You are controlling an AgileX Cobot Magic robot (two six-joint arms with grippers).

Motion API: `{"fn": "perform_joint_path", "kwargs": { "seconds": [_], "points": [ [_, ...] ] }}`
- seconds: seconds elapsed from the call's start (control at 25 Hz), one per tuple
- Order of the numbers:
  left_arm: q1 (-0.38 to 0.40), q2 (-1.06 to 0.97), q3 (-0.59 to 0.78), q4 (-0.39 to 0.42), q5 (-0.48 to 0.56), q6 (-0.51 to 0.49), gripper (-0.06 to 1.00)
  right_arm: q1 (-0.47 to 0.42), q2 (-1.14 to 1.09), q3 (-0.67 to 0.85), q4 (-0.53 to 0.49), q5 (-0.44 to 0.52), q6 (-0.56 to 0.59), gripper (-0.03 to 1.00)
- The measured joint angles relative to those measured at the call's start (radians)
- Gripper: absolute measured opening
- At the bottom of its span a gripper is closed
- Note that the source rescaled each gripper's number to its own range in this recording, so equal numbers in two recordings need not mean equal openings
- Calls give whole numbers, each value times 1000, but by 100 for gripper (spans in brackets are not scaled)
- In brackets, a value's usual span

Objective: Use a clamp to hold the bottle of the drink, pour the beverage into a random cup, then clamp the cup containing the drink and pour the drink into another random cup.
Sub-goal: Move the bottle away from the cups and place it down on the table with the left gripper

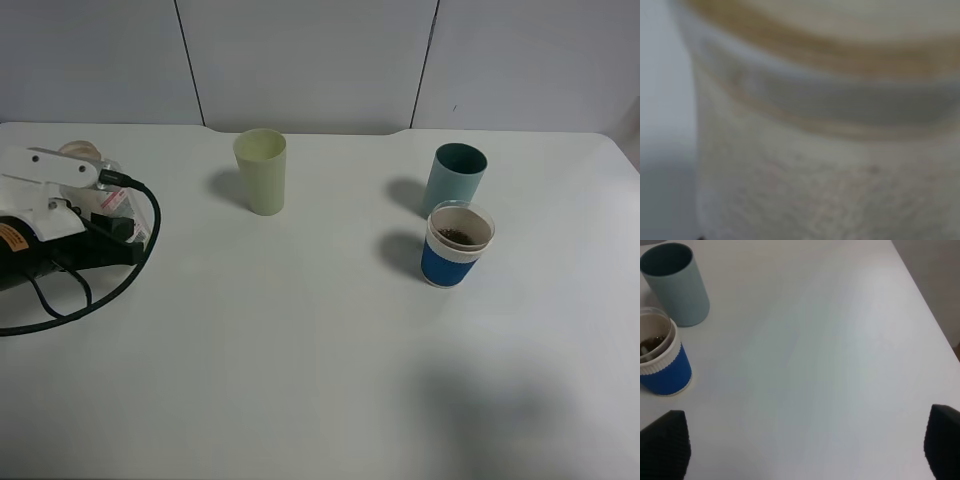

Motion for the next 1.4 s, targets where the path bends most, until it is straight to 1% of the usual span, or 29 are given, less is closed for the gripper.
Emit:
{"fn": "perform_joint_path", "kwargs": {
  "seconds": [0.28, 0.56, 0.84, 0.96, 1.2, 1.4],
  "points": [
    [4, 66, 0, 6, -70, 1, 2, 0, 0, 0, 0, 0, 0, 80],
    [4, 139, -1, 13, -81, 27, 2, 0, 0, 0, 0, 0, 0, 80],
    [4, 142, -1, 14, -81, 54, 2, 0, 0, 0, 0, 0, 0, 80],
    [4, 142, -1, 28, -82, 69, 2, 0, 0, 0, 0, 0, 0, 80],
    [4, 165, -1, 71, -108, 72, 2, 0, 0, 0, 0, 0, 0, 80],
    [4, 185, -2, 75, -121, 54, 2, 0, 0, 0, 0, 0, 0, 80]
  ]
}}
